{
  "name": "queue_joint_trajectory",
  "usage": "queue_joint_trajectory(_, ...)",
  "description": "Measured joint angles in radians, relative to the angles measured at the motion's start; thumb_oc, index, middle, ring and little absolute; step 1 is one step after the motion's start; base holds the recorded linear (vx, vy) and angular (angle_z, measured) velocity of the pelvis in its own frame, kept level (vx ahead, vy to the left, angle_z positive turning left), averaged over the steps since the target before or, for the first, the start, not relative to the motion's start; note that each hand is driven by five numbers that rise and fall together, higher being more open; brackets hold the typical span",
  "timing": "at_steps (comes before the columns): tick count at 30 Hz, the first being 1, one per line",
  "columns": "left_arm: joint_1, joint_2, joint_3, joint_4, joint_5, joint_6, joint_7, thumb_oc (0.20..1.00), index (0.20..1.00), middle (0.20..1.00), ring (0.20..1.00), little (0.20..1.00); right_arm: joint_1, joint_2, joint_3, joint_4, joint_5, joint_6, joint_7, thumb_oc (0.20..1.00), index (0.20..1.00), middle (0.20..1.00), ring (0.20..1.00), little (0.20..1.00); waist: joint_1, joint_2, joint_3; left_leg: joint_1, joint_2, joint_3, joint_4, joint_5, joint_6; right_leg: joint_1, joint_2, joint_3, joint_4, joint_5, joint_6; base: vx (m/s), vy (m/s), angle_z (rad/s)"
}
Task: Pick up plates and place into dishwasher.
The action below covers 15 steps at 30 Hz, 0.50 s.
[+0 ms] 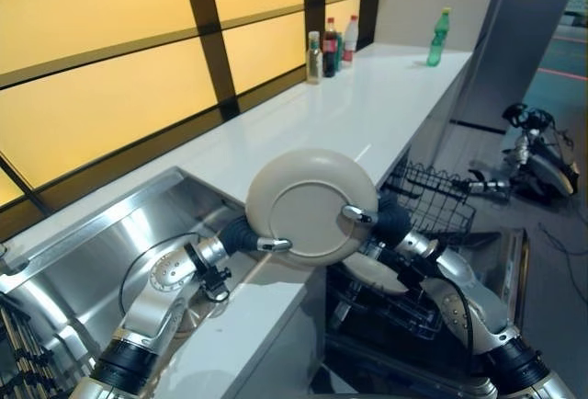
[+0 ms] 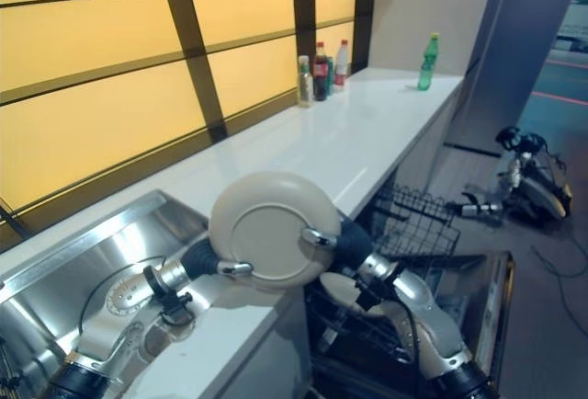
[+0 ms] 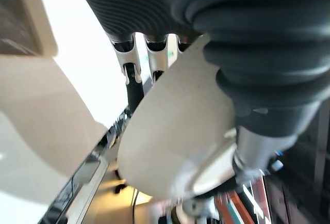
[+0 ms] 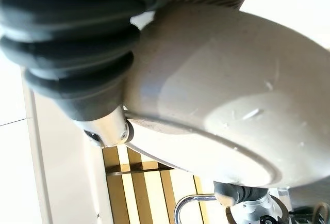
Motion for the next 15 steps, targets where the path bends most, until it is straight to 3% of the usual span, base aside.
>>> queue_joint_trajectory(6,-0.007,0.000,0.006,0.002,0.000,0.009,0.064,1.000,1.000,1.000,1.000,1.000,-0.007,0.024,0.000,-0.001,-0.029,0.000,-0.043,0.200,0.200,0.200,0.200,0.200,0.000,-0.065,0.076,-0.036,-0.044,-0.059,0.066,-0.020,0.021,-0.094,-0.069,0.021,0.251,-0.118,0.010,0.03,0.068,0.20)
queue_joint_trajectory(10,-0.007,-0.005,0.006,0.004,0.000,0.014,0.095,1.000,1.000,1.000,1.000,1.000,-0.008,0.021,-0.007,-0.001,-0.039,0.000,-0.054,0.200,0.200,0.200,0.200,0.200,-0.003,-0.063,0.080,-0.074,-0.043,-0.119,0.109,-0.027,0.020,-0.074,-0.038,0.094,0.208,-0.129,0.014,0.04,-0.106,0.43)
queue_joint_trajectory(15,-0.003,-0.007,0.021,0.007,-0.001,0.013,0.135,1.000,1.000,1.000,1.000,1.000,-0.009,0.008,-0.049,0.001,-0.067,0.000,-0.093,0.200,0.200,0.200,0.200,0.200,0.003,-0.060,0.078,-0.096,-0.022,-0.148,0.098,-0.010,0.006,-0.034,0.002,0.100,0.084,-0.071,0.006,0.03,-0.203,0.17)
